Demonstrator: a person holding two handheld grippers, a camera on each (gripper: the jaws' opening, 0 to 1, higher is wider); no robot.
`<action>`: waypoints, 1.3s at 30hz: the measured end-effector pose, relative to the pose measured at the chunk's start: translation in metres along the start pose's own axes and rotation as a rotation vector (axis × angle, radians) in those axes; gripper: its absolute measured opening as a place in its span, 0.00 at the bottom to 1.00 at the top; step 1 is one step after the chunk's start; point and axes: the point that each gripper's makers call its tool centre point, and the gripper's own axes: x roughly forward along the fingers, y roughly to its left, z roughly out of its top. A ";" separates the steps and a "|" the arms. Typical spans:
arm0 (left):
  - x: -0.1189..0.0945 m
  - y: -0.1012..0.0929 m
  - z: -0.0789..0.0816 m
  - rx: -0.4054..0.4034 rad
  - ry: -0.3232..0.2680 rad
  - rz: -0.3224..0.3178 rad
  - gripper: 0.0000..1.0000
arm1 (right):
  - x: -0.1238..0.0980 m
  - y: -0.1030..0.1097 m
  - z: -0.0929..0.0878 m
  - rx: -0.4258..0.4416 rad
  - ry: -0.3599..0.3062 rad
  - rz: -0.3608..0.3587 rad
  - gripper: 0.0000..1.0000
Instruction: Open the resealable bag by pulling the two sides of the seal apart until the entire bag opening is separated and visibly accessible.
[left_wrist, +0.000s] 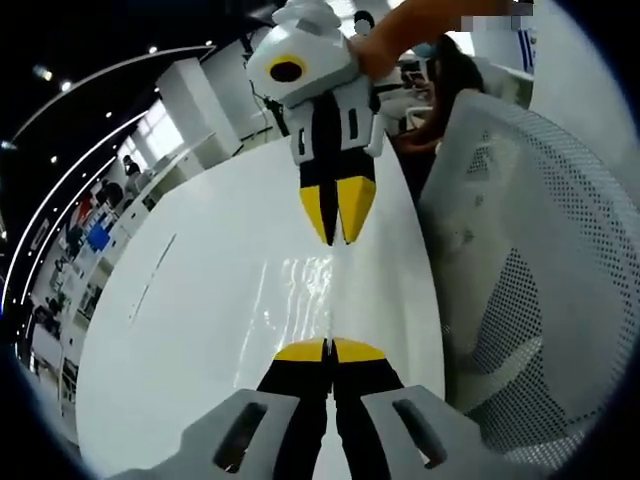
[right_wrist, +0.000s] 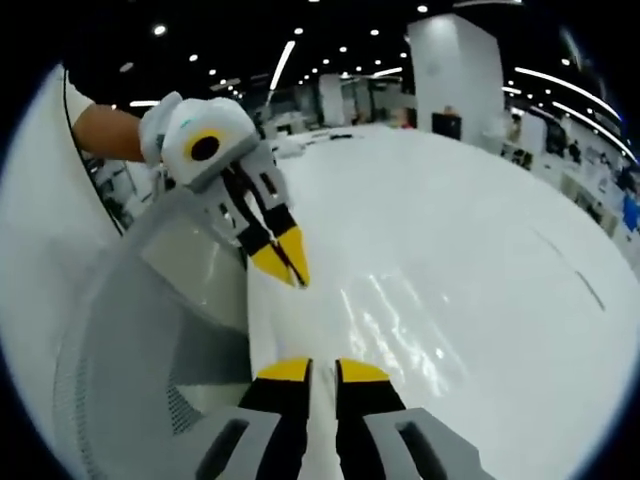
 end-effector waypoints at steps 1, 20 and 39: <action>0.000 0.000 0.000 0.001 0.000 -0.001 0.00 | -0.001 -0.001 0.001 0.001 -0.004 -0.002 0.05; 0.002 0.001 0.002 -0.002 -0.005 -0.004 0.00 | 0.015 0.003 -0.010 0.043 0.018 0.022 0.05; 0.002 -0.004 0.006 -0.004 -0.038 -0.036 0.00 | 0.031 0.007 -0.014 0.080 0.054 0.039 0.00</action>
